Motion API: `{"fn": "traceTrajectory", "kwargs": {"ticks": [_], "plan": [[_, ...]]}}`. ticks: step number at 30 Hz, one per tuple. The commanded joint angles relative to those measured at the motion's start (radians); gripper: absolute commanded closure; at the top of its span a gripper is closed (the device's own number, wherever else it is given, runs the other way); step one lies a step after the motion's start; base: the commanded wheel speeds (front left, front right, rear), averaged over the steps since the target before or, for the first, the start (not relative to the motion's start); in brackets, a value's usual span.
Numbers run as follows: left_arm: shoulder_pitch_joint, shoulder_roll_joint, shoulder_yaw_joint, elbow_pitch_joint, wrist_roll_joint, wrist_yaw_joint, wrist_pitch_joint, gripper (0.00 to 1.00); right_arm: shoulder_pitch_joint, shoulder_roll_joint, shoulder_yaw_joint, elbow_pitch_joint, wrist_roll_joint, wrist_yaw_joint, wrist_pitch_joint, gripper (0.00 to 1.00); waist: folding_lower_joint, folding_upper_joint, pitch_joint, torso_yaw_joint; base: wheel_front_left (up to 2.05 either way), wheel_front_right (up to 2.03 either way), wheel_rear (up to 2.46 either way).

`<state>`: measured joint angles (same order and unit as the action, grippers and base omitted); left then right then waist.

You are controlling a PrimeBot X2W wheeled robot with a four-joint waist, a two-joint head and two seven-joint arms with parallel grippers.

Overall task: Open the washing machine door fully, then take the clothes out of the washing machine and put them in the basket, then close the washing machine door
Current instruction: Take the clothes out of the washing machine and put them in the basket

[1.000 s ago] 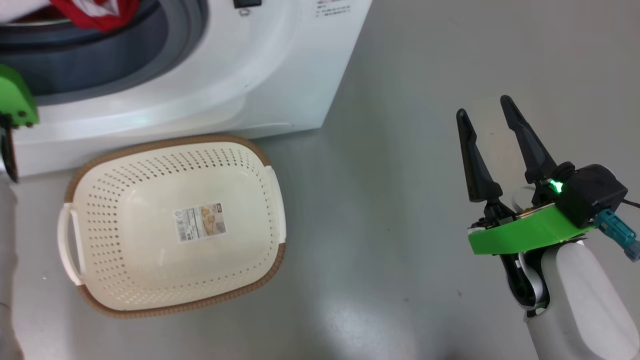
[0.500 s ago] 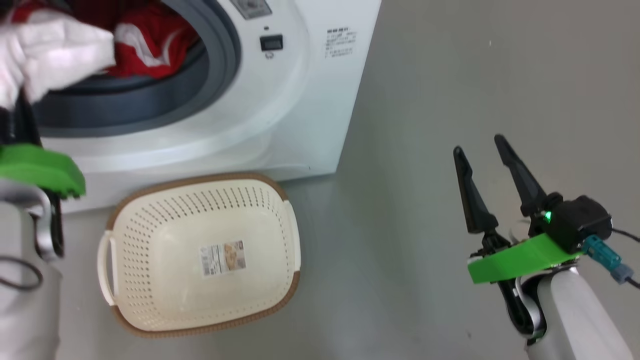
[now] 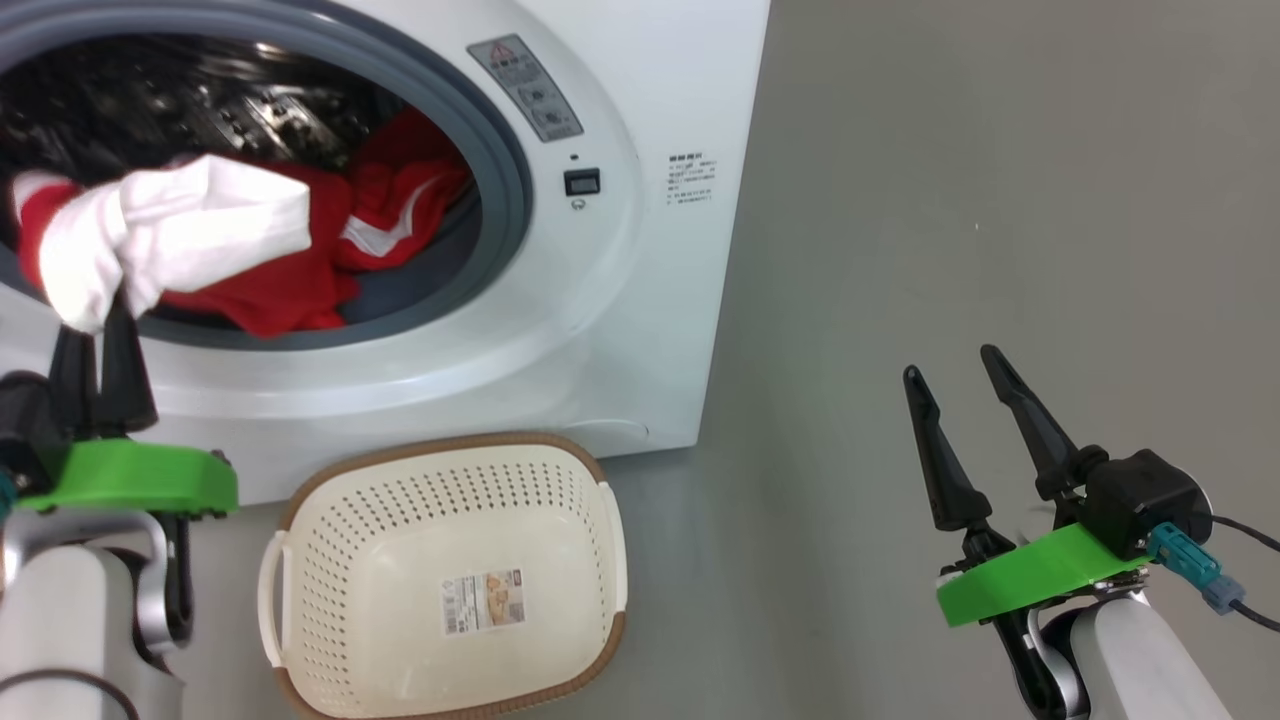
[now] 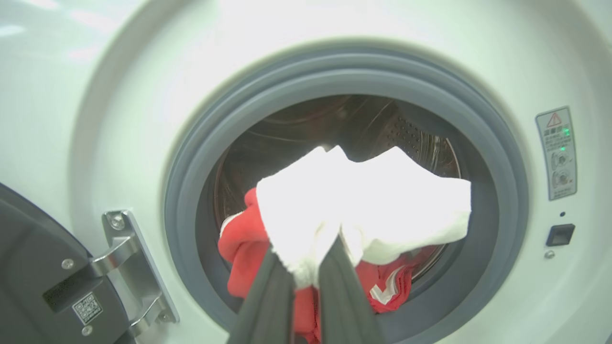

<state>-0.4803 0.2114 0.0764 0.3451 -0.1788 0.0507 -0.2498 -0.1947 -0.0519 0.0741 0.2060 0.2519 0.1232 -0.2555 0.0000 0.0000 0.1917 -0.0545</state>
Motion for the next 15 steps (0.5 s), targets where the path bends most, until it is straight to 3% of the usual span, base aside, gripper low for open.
{"fn": "traceTrajectory", "kwargs": {"ticks": [1, 15], "plan": [[0.002, 0.033, 0.036, -0.04, -0.002, -0.009, -0.012, 1.0, 0.002, 0.002, 0.018, -0.02, -0.004, 0.008, -0.006, 0.0, 0.0, 0.0, -0.024, 0.012, 0.0, 0.0, 0.0], [0.153, -0.026, 0.001, -0.363, 0.002, 0.011, -0.008, 1.0, 0.011, 0.002, 0.021, -0.013, 0.001, 0.008, -0.006, 0.0, 0.0, 0.0, -0.055, 0.02, 0.0, 0.0, 0.0]]}}
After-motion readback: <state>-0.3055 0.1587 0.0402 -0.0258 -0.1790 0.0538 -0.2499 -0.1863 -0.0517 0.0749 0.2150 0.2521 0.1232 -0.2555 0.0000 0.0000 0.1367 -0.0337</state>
